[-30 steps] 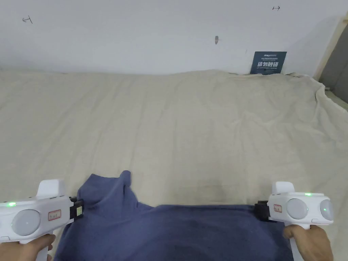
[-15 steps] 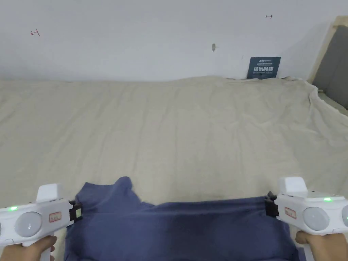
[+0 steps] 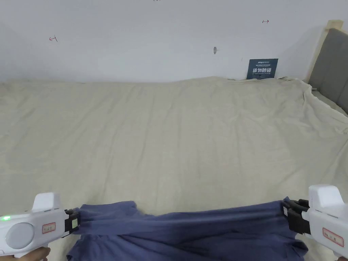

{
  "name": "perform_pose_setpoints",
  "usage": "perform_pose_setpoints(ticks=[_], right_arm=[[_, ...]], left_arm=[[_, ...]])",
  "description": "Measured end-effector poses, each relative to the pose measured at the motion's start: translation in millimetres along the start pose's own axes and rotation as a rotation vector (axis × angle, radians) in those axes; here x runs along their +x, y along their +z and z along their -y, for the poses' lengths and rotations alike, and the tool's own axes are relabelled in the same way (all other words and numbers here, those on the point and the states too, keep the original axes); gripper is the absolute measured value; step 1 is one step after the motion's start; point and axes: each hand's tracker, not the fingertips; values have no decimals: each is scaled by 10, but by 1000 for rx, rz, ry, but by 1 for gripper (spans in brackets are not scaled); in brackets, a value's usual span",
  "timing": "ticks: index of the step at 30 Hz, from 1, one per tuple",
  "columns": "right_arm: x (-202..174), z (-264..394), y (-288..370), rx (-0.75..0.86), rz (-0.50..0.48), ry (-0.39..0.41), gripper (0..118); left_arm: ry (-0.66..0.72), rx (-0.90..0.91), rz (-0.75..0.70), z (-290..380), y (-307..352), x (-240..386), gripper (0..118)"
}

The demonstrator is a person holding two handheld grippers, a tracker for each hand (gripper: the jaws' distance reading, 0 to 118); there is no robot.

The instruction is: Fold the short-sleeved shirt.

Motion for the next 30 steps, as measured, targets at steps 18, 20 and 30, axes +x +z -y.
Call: perform_pose_setpoints(ticks=[18,20,30], right_arm=[[110,1398,-419,-225,59,-215,9],[104,1462,-499,-243,72,-230,9],[-99,1230,-248,-200,100,-177,59]], left_arm=[[-39,-145,-59,1032,-179,-58,0],[-51,-157,-64,1057,-227,-52,0],[-19,-119,-35,1030,-60,19,59]])
